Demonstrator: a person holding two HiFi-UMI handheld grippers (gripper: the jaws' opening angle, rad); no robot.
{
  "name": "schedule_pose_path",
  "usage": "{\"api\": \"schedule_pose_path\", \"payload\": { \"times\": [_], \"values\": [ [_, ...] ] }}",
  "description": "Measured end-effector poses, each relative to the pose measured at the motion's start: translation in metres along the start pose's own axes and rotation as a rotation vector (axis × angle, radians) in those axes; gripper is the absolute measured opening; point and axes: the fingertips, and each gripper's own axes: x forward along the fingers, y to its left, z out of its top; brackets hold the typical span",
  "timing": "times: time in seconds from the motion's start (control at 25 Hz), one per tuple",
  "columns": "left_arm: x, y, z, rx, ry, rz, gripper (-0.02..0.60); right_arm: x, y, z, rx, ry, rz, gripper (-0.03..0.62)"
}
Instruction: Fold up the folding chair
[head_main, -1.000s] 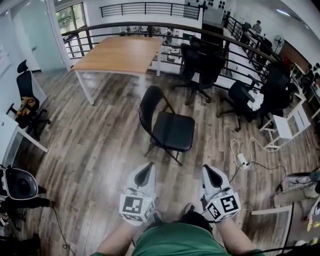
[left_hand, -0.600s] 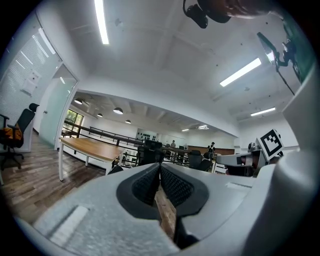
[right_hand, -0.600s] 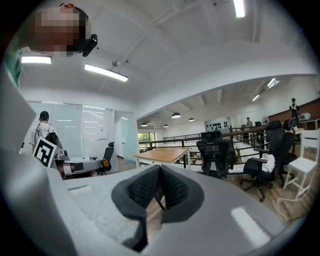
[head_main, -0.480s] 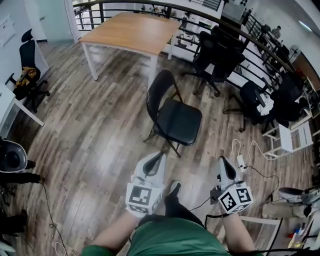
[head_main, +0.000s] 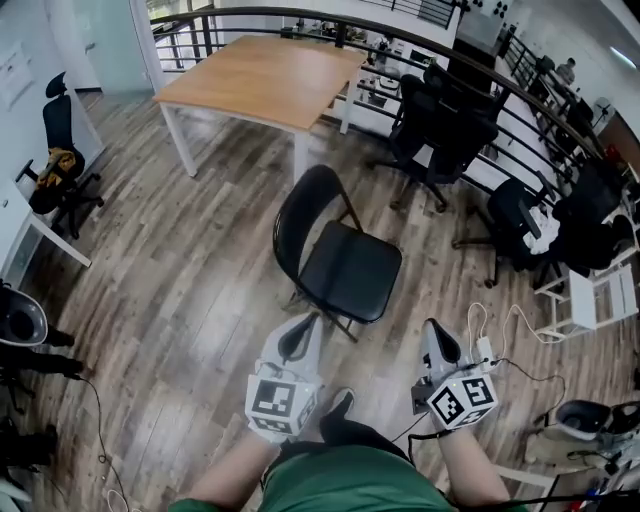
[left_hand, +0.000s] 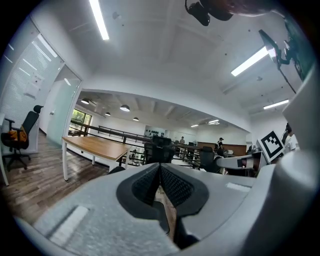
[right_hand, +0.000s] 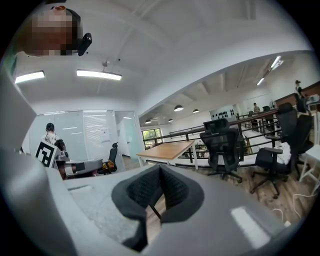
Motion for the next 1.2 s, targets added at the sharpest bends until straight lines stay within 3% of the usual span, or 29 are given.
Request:
{"api": "schedule_pose_path", "payload": {
  "times": [0.28, 0.56, 0.76, 1.0, 1.2],
  "values": [
    [0.065, -0.023, 0.006, 0.067, 0.055, 0.045, 0.012, 0.029, -0.083, 0.001, 0.031, 0.008, 0.026, 0.003],
    [0.110, -0.007, 0.002, 0.116, 0.111, 0.107, 0.014, 0.048, -0.141, -0.027, 0.039, 0.073, 0.007, 0.003],
    [0.149, 0.030, -0.014, 0.125, 0.147, 0.162, 0.014, 0.072, -0.178, -0.047, 0.046, 0.126, -0.030, 0.005],
    [0.182, 0.096, -0.053, 0.064, 0.232, 0.241, 0.014, 0.101, -0.216, -0.063, 0.078, 0.186, -0.100, 0.005],
    [0.205, 0.155, -0.069, 0.057, 0.274, 0.276, 0.014, 0.132, -0.237, -0.080, 0.049, 0.260, -0.180, 0.005]
  ]
}}
